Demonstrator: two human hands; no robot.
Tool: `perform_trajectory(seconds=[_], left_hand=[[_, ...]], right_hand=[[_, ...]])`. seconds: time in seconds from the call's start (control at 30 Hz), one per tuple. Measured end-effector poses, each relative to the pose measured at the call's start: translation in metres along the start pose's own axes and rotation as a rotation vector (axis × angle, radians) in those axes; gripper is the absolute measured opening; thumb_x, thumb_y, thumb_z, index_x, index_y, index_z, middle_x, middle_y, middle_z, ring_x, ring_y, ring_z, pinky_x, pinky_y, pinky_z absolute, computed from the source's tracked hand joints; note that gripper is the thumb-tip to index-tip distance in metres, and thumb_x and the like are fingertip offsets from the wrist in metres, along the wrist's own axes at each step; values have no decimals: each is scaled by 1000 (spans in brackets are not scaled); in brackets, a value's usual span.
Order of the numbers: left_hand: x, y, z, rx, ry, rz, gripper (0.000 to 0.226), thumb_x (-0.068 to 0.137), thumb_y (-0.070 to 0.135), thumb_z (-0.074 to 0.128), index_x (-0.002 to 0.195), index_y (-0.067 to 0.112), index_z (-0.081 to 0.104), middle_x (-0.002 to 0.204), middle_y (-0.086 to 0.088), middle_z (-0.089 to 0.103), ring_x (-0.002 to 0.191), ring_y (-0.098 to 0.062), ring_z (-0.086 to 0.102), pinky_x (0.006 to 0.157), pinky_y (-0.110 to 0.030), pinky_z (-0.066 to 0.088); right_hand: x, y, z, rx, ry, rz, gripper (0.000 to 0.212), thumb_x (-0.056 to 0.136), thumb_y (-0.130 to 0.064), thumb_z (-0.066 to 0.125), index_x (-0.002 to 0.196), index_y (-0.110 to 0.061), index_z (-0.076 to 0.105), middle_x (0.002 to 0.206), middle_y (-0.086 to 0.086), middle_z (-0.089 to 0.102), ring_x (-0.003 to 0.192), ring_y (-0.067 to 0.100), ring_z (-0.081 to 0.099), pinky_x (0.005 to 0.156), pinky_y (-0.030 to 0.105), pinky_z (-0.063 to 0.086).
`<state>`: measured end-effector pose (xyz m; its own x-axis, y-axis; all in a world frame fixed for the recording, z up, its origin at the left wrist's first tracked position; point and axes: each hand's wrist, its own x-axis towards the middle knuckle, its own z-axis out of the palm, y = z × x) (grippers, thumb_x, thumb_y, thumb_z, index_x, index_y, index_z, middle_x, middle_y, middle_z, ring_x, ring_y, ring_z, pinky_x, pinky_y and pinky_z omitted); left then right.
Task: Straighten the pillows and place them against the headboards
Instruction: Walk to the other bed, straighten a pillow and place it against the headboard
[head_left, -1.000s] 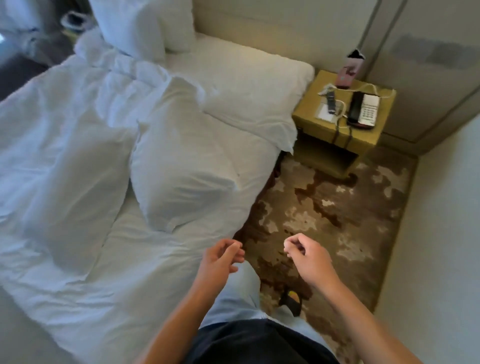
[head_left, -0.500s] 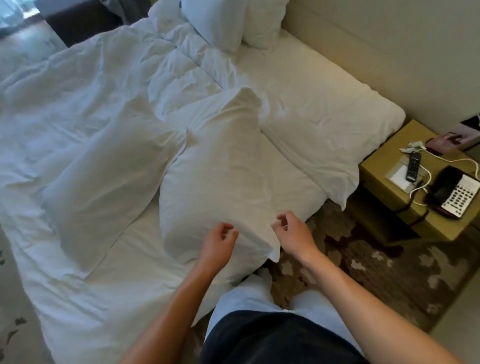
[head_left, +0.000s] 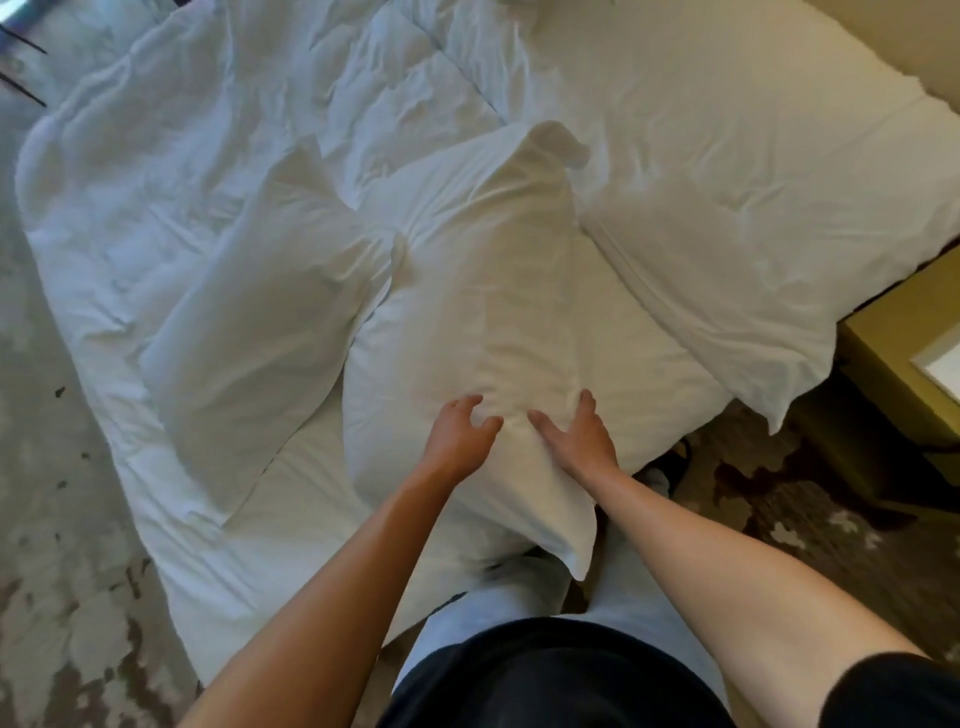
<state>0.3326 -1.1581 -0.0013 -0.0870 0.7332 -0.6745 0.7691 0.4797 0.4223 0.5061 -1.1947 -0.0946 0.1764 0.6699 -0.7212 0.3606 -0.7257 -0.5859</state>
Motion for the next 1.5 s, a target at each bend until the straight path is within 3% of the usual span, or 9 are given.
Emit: perform_trajectory(seconds=[0.17,0.43,0.57,0.73,0.9,1.07,1.2,1.33,1.5], left_hand=[[2,-3,2,38,36,-4,55,95,41,62,146,21,52,153,-4,47,141,-23,45,116,-38,37],[2,-2,1,101,-12,66,61,91,46,66,147,25,51,156,-2,44,143,-22,42,114,-37,37],[4,7,-2,99,-70,132,66,89,51,67,149,28,48,158,-4,40,144,-24,41,114,-39,37],[8,37,-6,129,-39,213,73,84,59,68,148,31,48,156,-8,43,141,-29,43,114,-44,42],[11,72,-20,77,-39,326,86,79,63,72,152,27,44,153,-10,47,140,-30,44,114,-45,42],[2,106,-20,-38,-102,478,96,74,62,75,155,30,35,155,-6,44,140,-27,44,112,-39,41],[-5,133,-20,-73,-194,584,80,71,62,71,143,40,45,137,-2,56,111,-18,64,96,-39,56],[2,170,-31,64,-29,754,52,75,61,67,121,40,55,120,6,55,95,-12,60,87,-35,57],[22,212,-49,203,129,858,59,85,56,64,137,35,43,139,4,43,98,-20,68,82,-40,59]], right_hand=[[16,1,18,82,51,18,72,96,-69,57,137,-10,50,133,10,65,119,35,64,91,39,50],[14,-7,0,73,155,-100,30,109,-35,50,94,-10,55,91,6,66,88,31,65,73,38,49],[3,-21,-37,-31,191,-237,27,108,-34,51,97,-11,59,85,-6,63,78,19,58,67,34,42],[-9,-66,-79,-123,269,-365,30,105,-32,51,80,-18,58,73,-2,64,68,16,62,57,30,42],[-21,-129,-127,-243,383,-514,29,103,-29,57,78,-16,62,71,-3,63,67,20,60,63,31,39],[-50,-178,-170,-285,459,-637,43,102,-27,61,63,-24,46,58,-6,50,55,11,49,56,32,34],[-83,-187,-208,-244,488,-677,36,100,-28,68,66,-24,56,61,-3,57,59,13,55,58,30,40],[-101,-168,-252,-189,511,-663,29,94,-33,75,74,-13,69,68,8,67,67,27,64,60,38,47],[-90,-107,-273,-164,565,-479,32,93,-38,78,75,-12,72,70,8,69,70,26,67,60,37,45]])
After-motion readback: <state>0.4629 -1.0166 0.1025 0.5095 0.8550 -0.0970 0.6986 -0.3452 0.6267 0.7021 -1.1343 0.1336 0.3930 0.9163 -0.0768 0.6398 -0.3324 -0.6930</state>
